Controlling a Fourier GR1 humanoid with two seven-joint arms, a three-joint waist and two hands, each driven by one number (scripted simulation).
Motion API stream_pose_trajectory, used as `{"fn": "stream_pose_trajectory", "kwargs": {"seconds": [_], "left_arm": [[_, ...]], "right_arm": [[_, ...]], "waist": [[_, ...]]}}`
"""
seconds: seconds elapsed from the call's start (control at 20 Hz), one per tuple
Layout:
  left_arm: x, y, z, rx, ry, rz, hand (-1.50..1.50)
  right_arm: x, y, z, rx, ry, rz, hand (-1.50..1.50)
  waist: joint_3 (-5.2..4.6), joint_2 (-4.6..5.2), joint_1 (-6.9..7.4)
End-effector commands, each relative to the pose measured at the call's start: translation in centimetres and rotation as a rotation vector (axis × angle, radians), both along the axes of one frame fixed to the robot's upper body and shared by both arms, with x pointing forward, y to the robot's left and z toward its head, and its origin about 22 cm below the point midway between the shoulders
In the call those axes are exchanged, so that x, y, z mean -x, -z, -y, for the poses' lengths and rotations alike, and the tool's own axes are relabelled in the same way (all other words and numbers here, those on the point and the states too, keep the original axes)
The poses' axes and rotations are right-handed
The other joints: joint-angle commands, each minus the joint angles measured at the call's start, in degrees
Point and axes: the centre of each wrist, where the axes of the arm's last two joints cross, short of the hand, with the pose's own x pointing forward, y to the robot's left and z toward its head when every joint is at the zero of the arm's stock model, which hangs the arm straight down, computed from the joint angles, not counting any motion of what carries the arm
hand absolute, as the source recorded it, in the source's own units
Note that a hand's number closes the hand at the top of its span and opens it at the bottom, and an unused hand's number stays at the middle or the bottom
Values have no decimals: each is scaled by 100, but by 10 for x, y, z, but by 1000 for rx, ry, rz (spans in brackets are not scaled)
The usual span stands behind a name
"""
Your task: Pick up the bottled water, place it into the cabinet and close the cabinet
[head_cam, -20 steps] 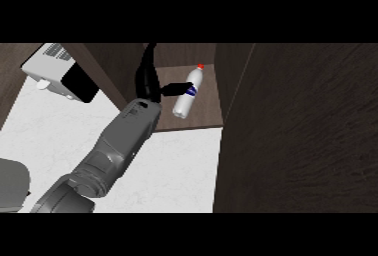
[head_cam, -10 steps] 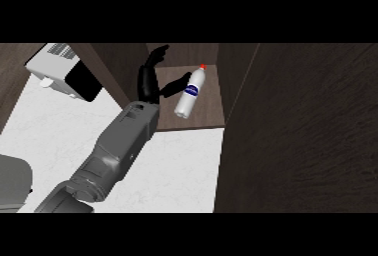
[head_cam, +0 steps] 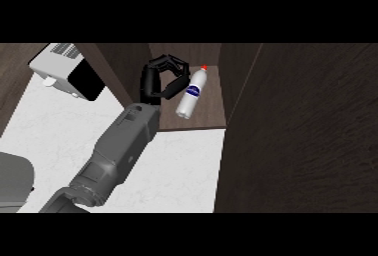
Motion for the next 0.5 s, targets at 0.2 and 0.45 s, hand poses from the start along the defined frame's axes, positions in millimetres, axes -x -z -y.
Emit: {"fn": "stream_pose_trajectory", "kwargs": {"seconds": [0.2,0.45], "left_arm": [[10,-7,5,187,191,-38,150],[49,15,6,267,275,-56,150]], "right_arm": [[13,-12,2,2,47,28,-150],[10,-18,9,31,62,24,-150]], "waist": [[16,-105,290],[17,-118,370]]}}
